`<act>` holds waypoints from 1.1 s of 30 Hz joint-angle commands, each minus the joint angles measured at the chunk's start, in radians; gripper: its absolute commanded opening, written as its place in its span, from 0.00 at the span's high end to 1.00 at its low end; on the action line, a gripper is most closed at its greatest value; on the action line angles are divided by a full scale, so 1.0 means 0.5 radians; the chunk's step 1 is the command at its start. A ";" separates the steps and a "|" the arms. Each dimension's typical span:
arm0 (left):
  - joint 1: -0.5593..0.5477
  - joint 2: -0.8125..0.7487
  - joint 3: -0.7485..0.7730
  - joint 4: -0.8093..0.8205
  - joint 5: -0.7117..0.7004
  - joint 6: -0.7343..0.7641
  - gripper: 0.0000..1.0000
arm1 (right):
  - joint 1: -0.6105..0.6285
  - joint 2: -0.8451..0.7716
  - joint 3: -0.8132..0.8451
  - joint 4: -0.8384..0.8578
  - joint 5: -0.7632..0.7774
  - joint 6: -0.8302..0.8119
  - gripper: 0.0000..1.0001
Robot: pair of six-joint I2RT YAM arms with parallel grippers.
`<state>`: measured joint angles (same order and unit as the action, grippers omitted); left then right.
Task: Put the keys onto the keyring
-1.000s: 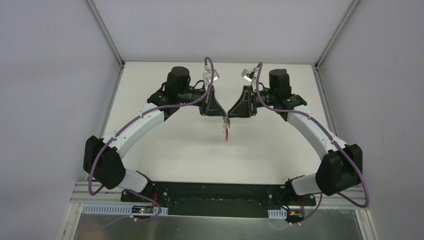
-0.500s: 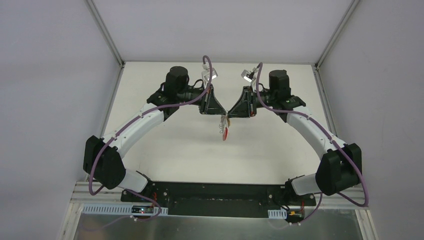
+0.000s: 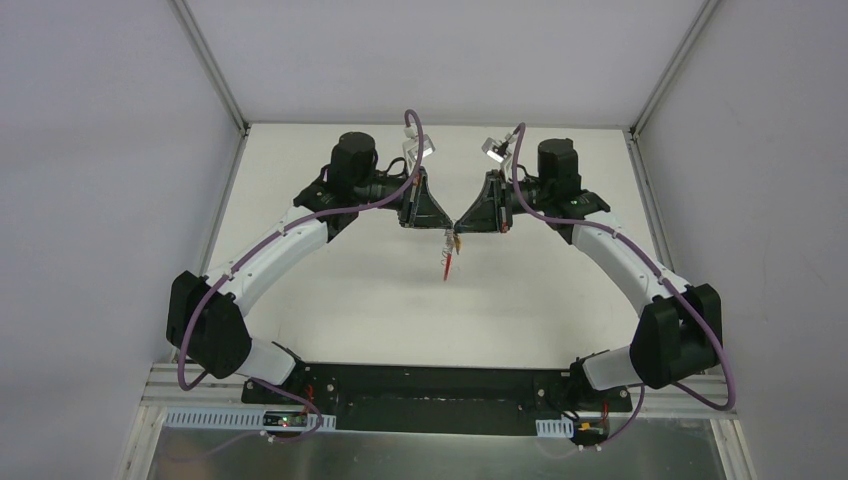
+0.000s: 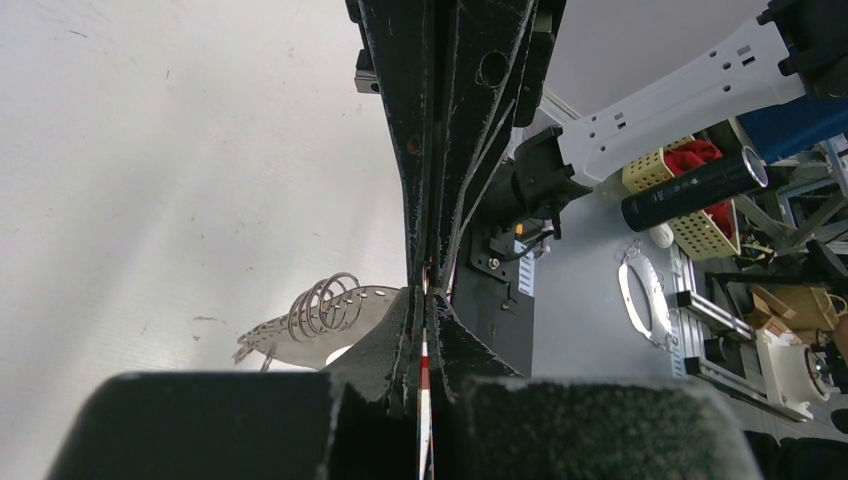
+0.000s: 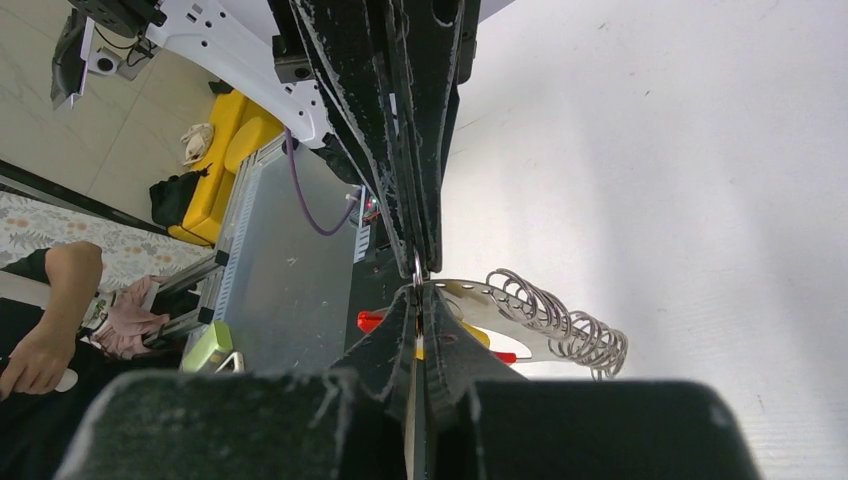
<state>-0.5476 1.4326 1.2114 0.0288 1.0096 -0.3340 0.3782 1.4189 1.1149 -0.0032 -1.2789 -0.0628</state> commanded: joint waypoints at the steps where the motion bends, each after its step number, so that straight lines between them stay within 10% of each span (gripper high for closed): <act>1: 0.027 -0.021 -0.007 0.141 0.028 -0.030 1.00 | 0.001 0.000 -0.002 0.087 -0.068 0.014 1.00; 6: 0.049 -0.030 -0.034 0.184 0.030 0.005 1.00 | -0.008 -0.029 0.083 -0.179 0.022 -0.211 1.00; 20: 0.098 -0.022 -0.017 0.034 0.104 0.558 0.60 | 0.256 -0.116 0.468 -1.237 0.867 -1.109 1.00; 33: 0.087 0.027 -0.241 0.727 0.317 0.200 0.61 | 0.370 -0.083 0.535 -1.307 0.989 -1.119 1.00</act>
<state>-0.5026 1.4406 1.1183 0.2085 1.0939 -0.1661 0.5560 1.3933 1.3602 -0.6582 -0.7841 -0.6079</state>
